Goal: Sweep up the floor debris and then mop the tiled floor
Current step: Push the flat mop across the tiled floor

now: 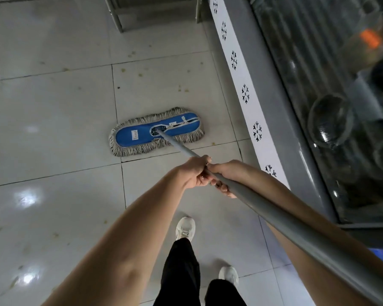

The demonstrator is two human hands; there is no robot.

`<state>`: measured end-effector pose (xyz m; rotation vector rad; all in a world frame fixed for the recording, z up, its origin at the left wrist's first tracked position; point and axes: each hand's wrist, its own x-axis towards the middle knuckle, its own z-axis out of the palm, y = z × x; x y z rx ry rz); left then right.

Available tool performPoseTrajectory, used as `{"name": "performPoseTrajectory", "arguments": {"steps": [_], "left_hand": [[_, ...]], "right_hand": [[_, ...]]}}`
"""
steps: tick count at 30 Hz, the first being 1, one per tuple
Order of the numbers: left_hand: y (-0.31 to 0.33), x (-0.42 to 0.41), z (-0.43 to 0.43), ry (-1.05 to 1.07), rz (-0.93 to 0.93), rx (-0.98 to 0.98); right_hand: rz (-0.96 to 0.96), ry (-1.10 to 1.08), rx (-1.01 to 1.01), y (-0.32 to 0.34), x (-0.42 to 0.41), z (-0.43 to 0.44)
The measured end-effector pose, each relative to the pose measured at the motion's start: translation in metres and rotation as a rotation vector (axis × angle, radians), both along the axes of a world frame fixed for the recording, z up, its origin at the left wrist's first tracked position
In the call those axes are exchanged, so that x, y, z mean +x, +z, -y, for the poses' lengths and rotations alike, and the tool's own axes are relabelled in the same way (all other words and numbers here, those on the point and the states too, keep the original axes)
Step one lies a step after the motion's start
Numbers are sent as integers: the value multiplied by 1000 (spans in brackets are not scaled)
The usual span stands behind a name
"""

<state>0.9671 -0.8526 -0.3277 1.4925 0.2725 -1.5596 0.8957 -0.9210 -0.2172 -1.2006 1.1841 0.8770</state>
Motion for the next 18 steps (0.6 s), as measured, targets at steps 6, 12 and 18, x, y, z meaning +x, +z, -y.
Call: {"name": "performPoseTrajectory", "arguments": {"steps": [6, 12, 18], "left_hand": [[2, -21, -1, -27, -36, -2], [6, -70, 7, -111, -55, -18], [11, -165, 17, -177, -92, -46]], "right_hand": [[2, -50, 12, 12, -26, -1], [-11, -57, -4, 20, -79, 6], [-6, 8, -50, 15, -176, 13]]}}
